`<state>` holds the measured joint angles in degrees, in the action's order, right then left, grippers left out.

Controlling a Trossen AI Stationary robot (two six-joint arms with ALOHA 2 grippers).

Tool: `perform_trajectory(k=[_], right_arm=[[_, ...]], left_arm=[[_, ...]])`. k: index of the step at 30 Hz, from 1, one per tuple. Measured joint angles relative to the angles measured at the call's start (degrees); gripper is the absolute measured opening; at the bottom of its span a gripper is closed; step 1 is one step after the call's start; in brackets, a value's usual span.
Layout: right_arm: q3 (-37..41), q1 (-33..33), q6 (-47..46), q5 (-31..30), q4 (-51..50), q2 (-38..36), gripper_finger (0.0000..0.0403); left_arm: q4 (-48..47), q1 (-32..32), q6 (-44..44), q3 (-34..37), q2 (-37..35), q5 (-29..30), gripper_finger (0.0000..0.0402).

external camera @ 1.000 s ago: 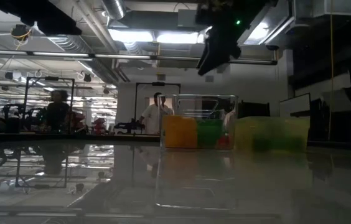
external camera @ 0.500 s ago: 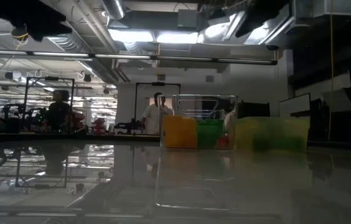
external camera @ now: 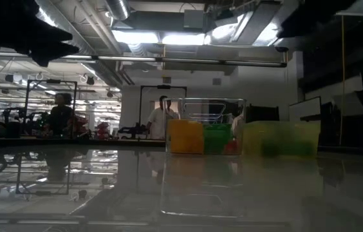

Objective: Sort blocks by size
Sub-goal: Return to Home Position

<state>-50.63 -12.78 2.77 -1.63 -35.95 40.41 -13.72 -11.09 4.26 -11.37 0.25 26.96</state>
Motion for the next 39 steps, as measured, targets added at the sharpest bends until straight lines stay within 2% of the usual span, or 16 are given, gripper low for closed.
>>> perform_trajectory(k=[5,12,20,29,33,39], right_arm=[[8.99,0.01,-4.18,0.43,4.86,-9.21,0.0262],[18.74,0.04,-7.92,4.92,10.31,-19.89,0.0262],[28.20,0.04,-11.81,10.31,16.72,-28.58,0.0262],[36.79,0.04,-11.48,11.30,27.41,-32.77,0.0262],[38.71,0.04,-11.09,8.30,28.89,-33.25,0.0262],[41.53,0.04,-11.07,3.68,29.04,-33.25,0.0262]], left_arm=[[4.72,0.00,0.08,3.31,-0.02,-0.02,0.0235],[10.88,-0.01,0.53,8.27,0.00,-0.01,0.0235],[12.59,0.00,-0.49,8.98,0.00,0.05,0.0235],[12.92,0.00,-3.25,9.17,0.04,0.13,0.0235],[12.90,0.00,-4.49,9.17,0.04,0.15,0.0235],[12.85,0.00,3.28,9.17,0.07,0.15,0.0235]])
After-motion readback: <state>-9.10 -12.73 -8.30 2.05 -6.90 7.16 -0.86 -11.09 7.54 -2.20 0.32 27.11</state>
